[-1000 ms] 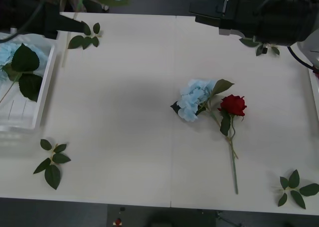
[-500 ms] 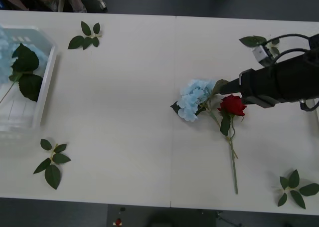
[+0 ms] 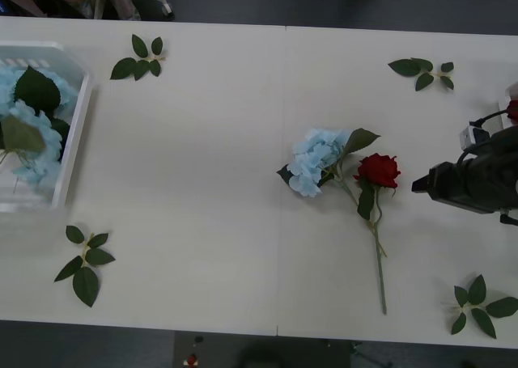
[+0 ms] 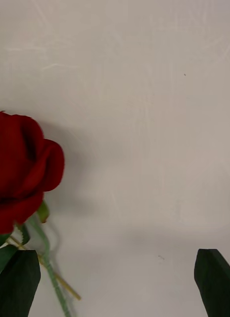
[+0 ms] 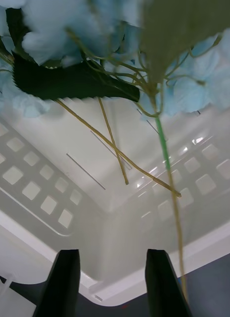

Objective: Put the red flowers into the right box and the blue flowers into the left box

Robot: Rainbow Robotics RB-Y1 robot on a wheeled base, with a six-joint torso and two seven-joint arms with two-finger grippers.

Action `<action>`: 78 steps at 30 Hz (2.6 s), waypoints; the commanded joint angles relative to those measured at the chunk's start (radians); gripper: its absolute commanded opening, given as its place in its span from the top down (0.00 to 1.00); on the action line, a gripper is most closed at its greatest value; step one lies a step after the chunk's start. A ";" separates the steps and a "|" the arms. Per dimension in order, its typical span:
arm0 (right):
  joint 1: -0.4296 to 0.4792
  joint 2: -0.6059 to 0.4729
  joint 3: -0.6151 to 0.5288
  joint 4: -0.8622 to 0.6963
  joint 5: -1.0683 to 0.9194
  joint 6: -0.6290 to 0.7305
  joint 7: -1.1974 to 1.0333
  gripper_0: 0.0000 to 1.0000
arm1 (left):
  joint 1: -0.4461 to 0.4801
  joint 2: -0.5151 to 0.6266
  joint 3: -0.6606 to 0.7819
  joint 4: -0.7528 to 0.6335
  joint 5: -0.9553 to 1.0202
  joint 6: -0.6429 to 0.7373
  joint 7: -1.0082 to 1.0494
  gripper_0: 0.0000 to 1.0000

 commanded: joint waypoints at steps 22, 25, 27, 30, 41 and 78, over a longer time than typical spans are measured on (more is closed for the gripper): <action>-0.011 0.273 0.042 0.141 0.268 -0.012 0.007 0.61 | -0.001 -0.316 0.423 -0.220 0.601 0.036 0.068 0.00; -0.015 0.288 0.042 0.155 0.269 -0.012 0.008 0.83 | 0.048 -0.352 0.383 -0.395 0.471 -0.110 0.082 0.00; -0.018 0.297 0.042 0.161 0.271 -0.012 0.007 0.98 | 0.100 -0.351 0.356 -0.510 0.449 -0.202 0.091 0.00; -0.020 0.300 0.042 0.164 0.277 -0.012 0.008 1.00 | 0.185 -0.348 0.340 -0.671 0.451 -0.296 0.104 0.00; -0.044 0.300 0.040 0.166 0.289 -0.012 0.019 1.00 | 0.263 -0.239 0.234 -1.021 0.449 -0.443 0.127 0.00; -0.043 -0.065 0.040 -0.129 -0.100 -0.065 0.202 0.02 | 0.261 -0.234 0.231 -1.049 0.486 -0.447 0.125 0.00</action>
